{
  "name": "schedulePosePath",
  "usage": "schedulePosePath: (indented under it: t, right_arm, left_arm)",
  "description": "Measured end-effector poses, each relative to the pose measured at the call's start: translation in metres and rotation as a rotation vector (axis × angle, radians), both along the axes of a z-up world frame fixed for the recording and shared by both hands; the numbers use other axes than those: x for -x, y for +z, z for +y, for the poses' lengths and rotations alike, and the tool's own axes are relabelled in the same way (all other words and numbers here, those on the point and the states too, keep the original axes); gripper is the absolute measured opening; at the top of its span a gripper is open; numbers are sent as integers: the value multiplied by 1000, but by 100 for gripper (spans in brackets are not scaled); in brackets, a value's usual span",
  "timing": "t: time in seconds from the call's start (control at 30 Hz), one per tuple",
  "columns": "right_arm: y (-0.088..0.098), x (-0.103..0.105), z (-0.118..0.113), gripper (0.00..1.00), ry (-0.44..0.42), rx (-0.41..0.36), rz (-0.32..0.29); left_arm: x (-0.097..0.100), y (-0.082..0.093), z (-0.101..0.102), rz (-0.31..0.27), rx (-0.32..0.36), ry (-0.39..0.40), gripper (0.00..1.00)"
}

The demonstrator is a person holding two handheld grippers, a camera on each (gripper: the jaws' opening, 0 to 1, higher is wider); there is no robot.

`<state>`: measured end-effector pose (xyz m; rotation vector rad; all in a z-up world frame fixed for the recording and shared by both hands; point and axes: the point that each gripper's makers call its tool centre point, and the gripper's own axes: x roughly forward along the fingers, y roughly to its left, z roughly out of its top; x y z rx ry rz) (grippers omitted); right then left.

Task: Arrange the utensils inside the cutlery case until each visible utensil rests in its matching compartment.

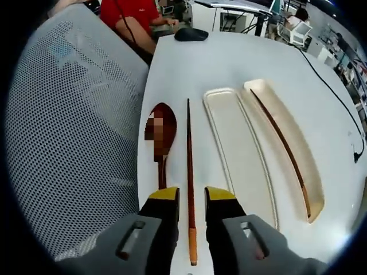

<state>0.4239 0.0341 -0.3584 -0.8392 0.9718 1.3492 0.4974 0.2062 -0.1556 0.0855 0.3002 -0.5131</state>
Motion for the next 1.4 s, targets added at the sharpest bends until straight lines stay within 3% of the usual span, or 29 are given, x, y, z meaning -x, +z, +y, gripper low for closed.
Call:
schedulePosePath:
  t: [0.27, 0.43, 0.63, 0.77, 1.13, 1.4]
  right_arm:
    - [-3, -2, 9, 15, 60, 28, -53]
    - [-4, -3, 14, 16, 35, 27, -55]
    - [-4, -3, 18, 13, 30, 63, -68]
    - [-5, 0, 19, 11, 74, 98, -76]
    - [-6, -1, 20, 9, 47, 157, -73]
    - [-6, 0, 22, 1, 80, 140, -89]
  left_arm:
    - [0, 0, 1, 1, 3, 6, 87]
    - [1, -1, -2, 2, -3, -6, 87]
    - [1, 1, 0, -3, -1, 3, 87]
    - [0, 0, 1, -1, 0, 5, 87]
    - [0, 1, 1, -5, 1, 7, 87]
    - [1, 1, -2, -4, -7, -7, 87]
